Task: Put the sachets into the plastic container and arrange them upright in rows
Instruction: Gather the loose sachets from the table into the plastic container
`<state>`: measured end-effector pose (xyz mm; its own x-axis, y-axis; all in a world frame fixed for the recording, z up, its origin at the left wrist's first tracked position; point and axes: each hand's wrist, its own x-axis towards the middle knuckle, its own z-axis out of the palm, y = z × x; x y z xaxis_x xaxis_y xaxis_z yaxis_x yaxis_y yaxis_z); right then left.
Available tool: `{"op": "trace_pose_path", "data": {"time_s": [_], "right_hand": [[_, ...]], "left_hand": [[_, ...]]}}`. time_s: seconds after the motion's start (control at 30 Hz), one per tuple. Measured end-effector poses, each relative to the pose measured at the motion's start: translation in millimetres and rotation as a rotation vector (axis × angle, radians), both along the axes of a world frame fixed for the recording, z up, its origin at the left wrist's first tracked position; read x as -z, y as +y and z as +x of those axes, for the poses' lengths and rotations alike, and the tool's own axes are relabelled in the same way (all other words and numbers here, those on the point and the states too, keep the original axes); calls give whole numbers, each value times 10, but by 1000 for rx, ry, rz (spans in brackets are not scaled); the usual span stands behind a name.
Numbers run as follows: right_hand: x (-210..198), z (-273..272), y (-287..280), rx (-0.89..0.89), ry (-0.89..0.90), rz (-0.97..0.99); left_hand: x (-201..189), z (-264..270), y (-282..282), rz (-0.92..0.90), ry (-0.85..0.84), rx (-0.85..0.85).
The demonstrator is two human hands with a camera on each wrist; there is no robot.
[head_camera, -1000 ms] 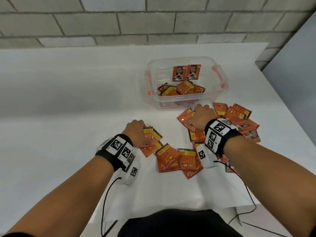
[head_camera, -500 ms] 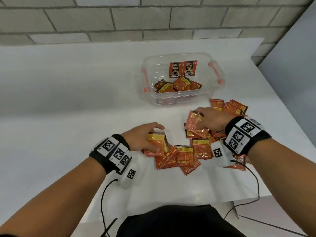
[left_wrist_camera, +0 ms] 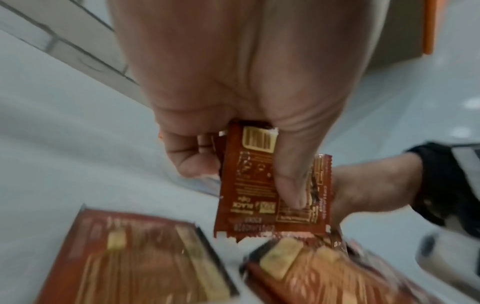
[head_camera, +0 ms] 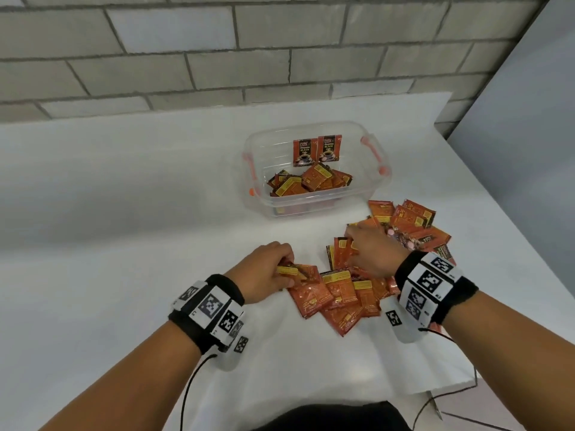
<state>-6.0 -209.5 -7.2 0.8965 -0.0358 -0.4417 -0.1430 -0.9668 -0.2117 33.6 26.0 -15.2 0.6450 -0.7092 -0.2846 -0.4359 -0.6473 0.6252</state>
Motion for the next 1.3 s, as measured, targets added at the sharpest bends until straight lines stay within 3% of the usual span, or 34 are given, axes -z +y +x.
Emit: {"op": "trace_pose_path", "data": {"time_s": [0.13, 0.23, 0.33, 0.43, 0.5, 0.57, 0.7, 0.8, 0.9, 1.07, 1.2, 1.3], "right_hand": [[-306, 46, -74, 135, 42, 214], [-605, 209, -176, 319, -84, 515], [-833, 553, -185, 536, -332, 758], [-843, 931, -86, 607, -410, 834], [-696, 1142, -60, 642, -390, 810], [-541, 1268, -54, 629, -374, 638], [-426, 1365, -35, 516, -240, 367], [-458, 1371, -24, 422, -196, 248], [-477, 1323, -6, 359, -197, 214], [-599, 1051, -139, 348, -304, 361], [-647, 616, -415, 483, -475, 559], [-543, 254, -691, 562, -506, 564]], "left_hand": [[-321, 150, 138, -265, 114, -263], [-584, 392, 127, -564, 144, -552], [-788, 752, -82, -573, 82, -683], [-772, 1091, -391, -535, 244, -717], [-665, 1241, -564, -438, 269, -728], [-563, 1314, -718, -344, 269, -735], [-460, 1327, -903, 21, 11, -659], [-391, 1320, -985, 139, -48, -598], [-371, 1267, -970, 123, -71, -566], [-438, 1132, -819, 7, -151, -528], [-546, 799, -778, -123, -233, -410], [-538, 516, -881, -178, -147, -271]]}}
